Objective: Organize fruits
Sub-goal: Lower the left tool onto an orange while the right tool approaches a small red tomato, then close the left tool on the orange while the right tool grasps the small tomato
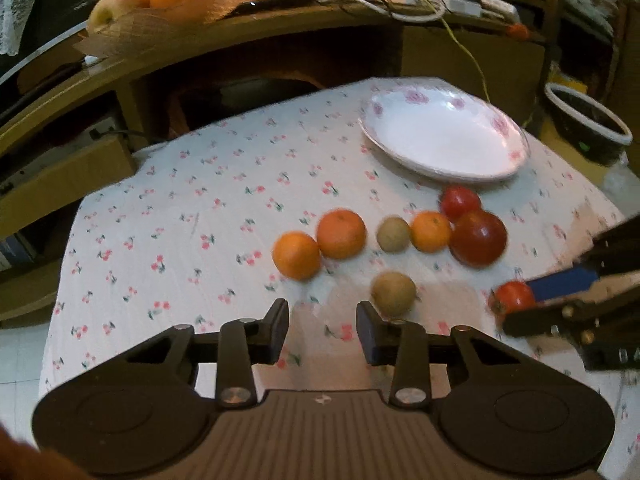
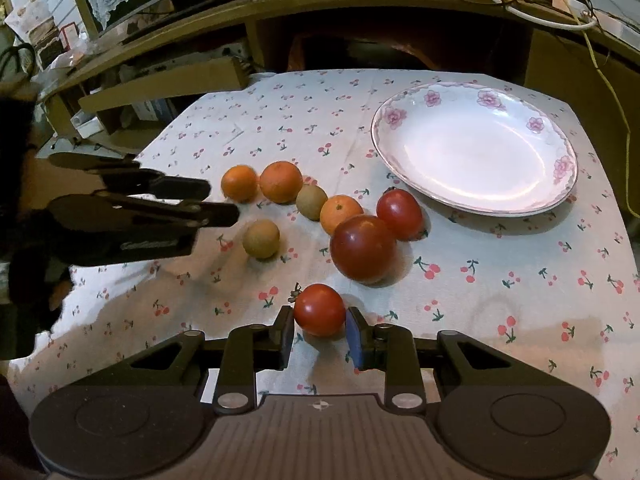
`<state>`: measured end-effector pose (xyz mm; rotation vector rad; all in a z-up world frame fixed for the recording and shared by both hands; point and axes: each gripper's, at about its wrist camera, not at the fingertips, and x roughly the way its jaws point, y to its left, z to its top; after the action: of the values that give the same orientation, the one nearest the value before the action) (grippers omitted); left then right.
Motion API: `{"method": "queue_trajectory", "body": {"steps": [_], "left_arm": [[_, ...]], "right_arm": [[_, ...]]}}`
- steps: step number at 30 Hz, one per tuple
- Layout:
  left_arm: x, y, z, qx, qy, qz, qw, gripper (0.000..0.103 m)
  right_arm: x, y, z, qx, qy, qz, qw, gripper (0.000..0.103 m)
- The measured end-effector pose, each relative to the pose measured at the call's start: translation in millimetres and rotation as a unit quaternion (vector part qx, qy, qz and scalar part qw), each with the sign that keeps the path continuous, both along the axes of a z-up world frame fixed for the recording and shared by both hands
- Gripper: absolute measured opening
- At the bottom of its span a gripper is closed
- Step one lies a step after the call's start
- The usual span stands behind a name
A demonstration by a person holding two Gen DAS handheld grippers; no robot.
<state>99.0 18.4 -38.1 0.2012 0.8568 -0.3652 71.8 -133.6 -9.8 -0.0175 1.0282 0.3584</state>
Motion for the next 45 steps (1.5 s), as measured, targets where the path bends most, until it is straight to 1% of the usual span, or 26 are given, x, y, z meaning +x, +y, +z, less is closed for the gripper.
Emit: {"method": "queue_trajectory", "body": {"steps": [2,4,6,8,11,13,15,19,20,21,22,24,27,31,34,38,45], "left_arm": [[0,-2,-3,0.007,0.002,0.004,1.0,0.042],[3,-1,-2,0.004,-0.003,0.013,0.9999,0.042],[9,2,2,0.001,-0.016,0.017,0.9997,0.042],[18,2,1,0.011,-0.027,0.019,0.9994,0.043],[34,1,-6,0.004,-0.023,0.017,0.9996,0.046],[39,-3,-12,0.014,-0.019,0.011,0.9997,0.046],[41,-6,-14,0.018,-0.027,0.006,0.9995,0.047],[48,-7,-14,0.005,-0.023,0.017,0.9996,0.047],[49,-7,-14,0.005,-0.021,0.017,0.9996,0.045],[49,-7,-14,0.004,-0.019,0.016,0.9997,0.04],[48,-8,-13,0.004,-0.016,0.013,0.9998,0.039],[45,-11,-12,0.014,-0.015,0.01,0.9997,0.039],[39,-12,-10,0.023,-0.013,0.009,0.9996,0.038],[22,-13,-5,0.022,-0.007,0.004,0.9997,0.038],[6,-16,1,0.021,-0.005,-0.002,0.9998,0.038],[-15,-21,9,0.016,-0.005,-0.002,0.9998,0.038],[-44,-25,10,0.018,0.008,0.012,0.9997,0.038]], "right_arm": [[-2,-1,-2,-0.005,0.003,-0.002,1.0,0.028],[-4,0,-2,-0.01,0.002,0.0,1.0,0.028],[-4,0,-1,-0.011,0.001,0.0,1.0,0.028],[-4,0,0,-0.011,0.001,0.003,1.0,0.029],[-2,-1,-2,-0.008,0.005,0.001,1.0,0.029],[0,-2,-5,-0.002,0.009,-0.001,1.0,0.03],[1,-1,-6,-0.002,0.011,-0.001,1.0,0.03],[1,0,-7,-0.003,0.01,0.001,1.0,0.031],[1,-1,-7,0.0,0.011,0.0,1.0,0.031],[0,-2,-7,0.001,0.011,-0.001,1.0,0.031],[1,-3,-7,0.001,0.011,-0.001,1.0,0.03],[0,-4,-6,0.0,0.011,-0.001,1.0,0.028],[1,-4,-5,0.004,0.015,0.001,1.0,0.022],[0,-1,-4,-0.006,0.01,0.006,1.0,0.021],[-2,-2,-4,-0.004,0.009,0.006,1.0,0.021],[-9,-4,1,-0.012,-0.003,0.008,1.0,0.02],[-28,-6,-3,-0.031,0.0,0.016,0.999,0.019]]}}
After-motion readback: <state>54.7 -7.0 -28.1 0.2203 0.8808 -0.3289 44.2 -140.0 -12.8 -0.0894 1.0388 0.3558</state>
